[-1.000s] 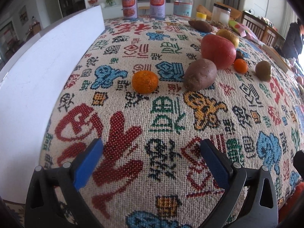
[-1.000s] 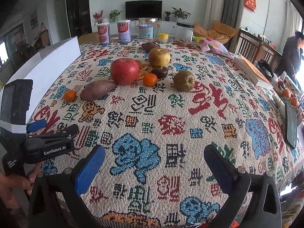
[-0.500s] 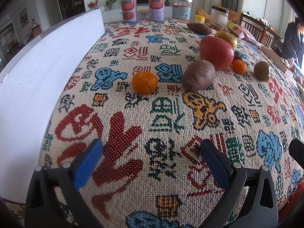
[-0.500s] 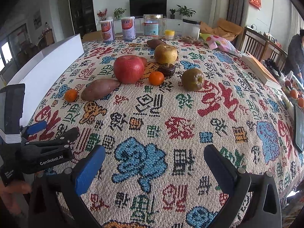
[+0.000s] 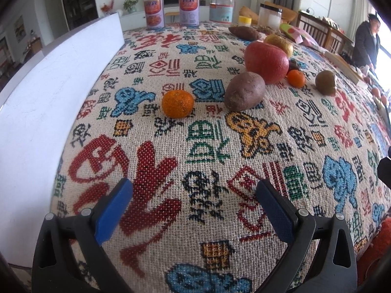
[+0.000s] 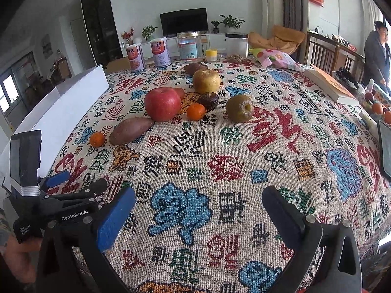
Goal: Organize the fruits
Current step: 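Grasp the sweet potato with the left tool while the right tool grasps a mandarin orange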
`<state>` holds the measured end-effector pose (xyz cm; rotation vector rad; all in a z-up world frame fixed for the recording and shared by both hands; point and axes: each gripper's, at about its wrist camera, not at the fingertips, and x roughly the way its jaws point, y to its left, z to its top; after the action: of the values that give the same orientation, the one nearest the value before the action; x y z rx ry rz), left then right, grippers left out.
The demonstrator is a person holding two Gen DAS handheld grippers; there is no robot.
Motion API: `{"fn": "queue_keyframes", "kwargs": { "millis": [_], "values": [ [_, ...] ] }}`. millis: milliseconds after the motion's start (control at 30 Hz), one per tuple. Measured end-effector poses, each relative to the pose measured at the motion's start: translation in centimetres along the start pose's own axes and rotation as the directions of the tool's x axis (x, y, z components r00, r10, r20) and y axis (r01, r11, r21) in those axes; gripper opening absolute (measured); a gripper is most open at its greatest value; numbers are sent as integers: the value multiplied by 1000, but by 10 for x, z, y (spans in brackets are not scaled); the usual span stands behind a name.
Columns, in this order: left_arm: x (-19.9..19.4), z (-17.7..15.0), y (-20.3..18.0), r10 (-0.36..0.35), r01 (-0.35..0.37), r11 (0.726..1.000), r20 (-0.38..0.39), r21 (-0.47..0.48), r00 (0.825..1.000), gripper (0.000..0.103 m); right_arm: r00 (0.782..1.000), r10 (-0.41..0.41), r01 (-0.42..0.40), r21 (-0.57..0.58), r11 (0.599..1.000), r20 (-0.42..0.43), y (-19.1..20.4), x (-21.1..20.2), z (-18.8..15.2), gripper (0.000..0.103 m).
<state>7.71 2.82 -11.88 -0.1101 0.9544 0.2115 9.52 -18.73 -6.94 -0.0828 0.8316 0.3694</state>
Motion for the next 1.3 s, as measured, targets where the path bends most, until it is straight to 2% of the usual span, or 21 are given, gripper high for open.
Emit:
{"fn": "queue_keyframes", "kwargs": {
  "millis": [167, 233, 300, 400, 500, 533, 567, 600, 633, 700, 733, 833, 900, 933, 1000, 1033, 1067, 1100, 1133, 1200, 1300],
  "values": [
    [-14, 33, -8, -118, 113, 986, 29, 126, 993, 100, 1000, -4, 4, -1, 1000, -6, 1, 2, 0, 103],
    [-18, 58, -11, -191, 186, 971, 18, 149, 981, 100, 1000, -3, 3, 3, 1000, -7, 0, 2, 0, 103],
    [-12, 82, -18, -224, 224, 959, -20, 173, 974, 100, 1000, 3, -3, 13, 1000, -14, -2, 4, -1, 103],
    [9, 107, -34, -190, 198, 955, -59, 220, 980, 100, 999, 10, -9, 32, 999, -31, -6, 8, 0, 103],
    [39, 115, -49, -138, 162, 955, -109, 250, 984, 99, 1000, 9, -8, 39, 999, -30, -7, 8, 0, 103],
    [49, 115, -52, -126, 157, 954, -134, 256, 983, 92, 1000, 9, -8, 38, 999, -25, -7, 7, 0, 103],
    [58, 113, -55, -114, 154, 953, -161, 261, 980, 65, 1000, 9, -8, 38, 999, -20, -7, 5, 0, 103],
    [67, 112, -56, -110, 160, 952, -197, 261, 974, 47, 1000, 9, -9, 40, 999, -16, -8, 4, 0, 103],
    [66, 112, -55, -137, 177, 953, -174, 244, 975, 43, 1000, 10, -9, 44, 999, -13, -9, 4, 0, 103],
    [61, 110, -47, -158, 195, 961, -188, 198, 969, 42, 1000, 13, -12, 58, 998, -13, -12, 3, 0, 103],
    [51, 109, -39, -191, 220, 963, -178, 157, 965, 42, 1000, 16, -15, 67, 998, -14, -14, 4, 0, 103],
    [0, 100, 1, -299, 304, 953, -122, 19, 946, 42, 999, 30, -27, 92, 995, -29, -18, 7, 1, 103],
    [-42, 87, 32, -332, 329, 943, -69, -47, 941, 42, 995, 68, -61, 88, 994, -77, -13, 16, 5, 103],
    [-63, 79, 46, -335, 332, 941, -43, -68, 941, 42, 986, 126, -118, 81, 990, -106, -5, 23, 8, 103],
    [-95, 65, 72, -310, 308, 946, -10, -98, 951, 42, 954, 254, -250, 45, 967, -161, 24, 39, 18, 102],
    [-107, 58, 85, -298, 296, 948, 4, -116, 955, 42, 936, 298, -300, 17, 954, -187, 43, 48, 26, 99],
    [-116, 52, 98, -287, 286, 948, 13, -136, 958, 42, 922, 332, -340, -9, 940, -199, 63, 56, 35, 87],
    [-123, 48, 111, -274, 273, 948, 19, -161, 962, 42, 910, 362, -376, -34, 926, -203, 83, 65, 45, 81],
    [-128, 44, 122, -259, 259, 948, 25, -186, 966, 42, 902, 378, -397, -59, 916, -207, 102, 74, 55, 75],
    [-137, 38, 143, -231, 232, 945, 33, -230, 972, 42, 898, 382, -413, -112, 904, -220, 138, 94, 71, 75],
    [-143, 33, 174, -180, 186, 939, 49, -290, 982, 42, 902, 335, -389, -176, 904, -272, 176, 128, 81, 74]
  ]
}}
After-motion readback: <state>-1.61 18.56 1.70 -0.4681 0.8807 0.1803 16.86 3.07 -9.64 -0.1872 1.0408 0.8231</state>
